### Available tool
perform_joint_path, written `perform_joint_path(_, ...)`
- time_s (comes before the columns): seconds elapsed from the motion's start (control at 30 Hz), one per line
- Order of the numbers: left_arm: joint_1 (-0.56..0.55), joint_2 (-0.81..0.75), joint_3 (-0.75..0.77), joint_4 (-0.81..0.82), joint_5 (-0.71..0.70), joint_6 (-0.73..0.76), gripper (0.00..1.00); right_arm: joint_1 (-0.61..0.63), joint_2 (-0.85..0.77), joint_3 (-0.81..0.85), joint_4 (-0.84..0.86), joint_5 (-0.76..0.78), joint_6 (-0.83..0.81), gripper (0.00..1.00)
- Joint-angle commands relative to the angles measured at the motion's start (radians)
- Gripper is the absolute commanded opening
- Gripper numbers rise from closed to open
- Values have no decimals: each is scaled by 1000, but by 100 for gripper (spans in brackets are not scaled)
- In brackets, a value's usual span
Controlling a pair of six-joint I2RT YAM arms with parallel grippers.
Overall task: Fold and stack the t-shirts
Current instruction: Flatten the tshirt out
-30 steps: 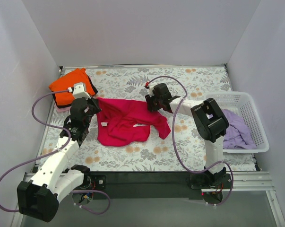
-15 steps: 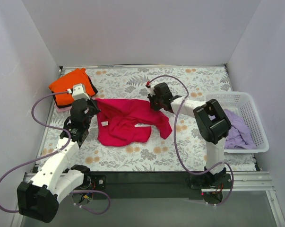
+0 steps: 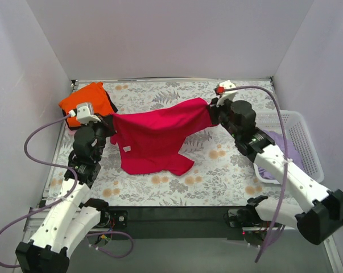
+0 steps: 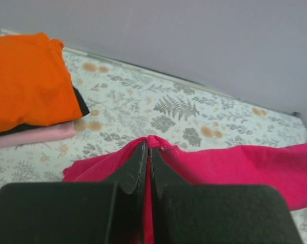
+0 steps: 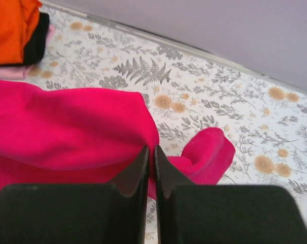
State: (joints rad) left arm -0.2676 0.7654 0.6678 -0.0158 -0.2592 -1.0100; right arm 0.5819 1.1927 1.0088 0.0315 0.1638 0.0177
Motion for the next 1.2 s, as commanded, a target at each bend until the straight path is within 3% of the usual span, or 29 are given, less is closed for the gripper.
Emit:
perform_joint_path(0.0, 4, -58, 42, 65, 80, 8, 0, -2, -134, -67, 31, 8, -15, 1)
perform_joint_path(0.33, -2, -156, 173, 20, 322, -79, 0, 15, -497, -142, -8, -130, 27, 1)
perform_joint_path(0.53, -1, -164, 301, -5, 460, -114, 0, 15, -607, -82, -30, -257, 30, 1)
perform_joint_path(0.93, -2, -49, 602, -52, 615, -148, 0, 15, -565, 140, -97, -357, -7, 1)
perform_joint_path(1.17, -1, -38, 694, -64, 655, -156, 0, 15, -538, 246, -107, -443, -7, 1)
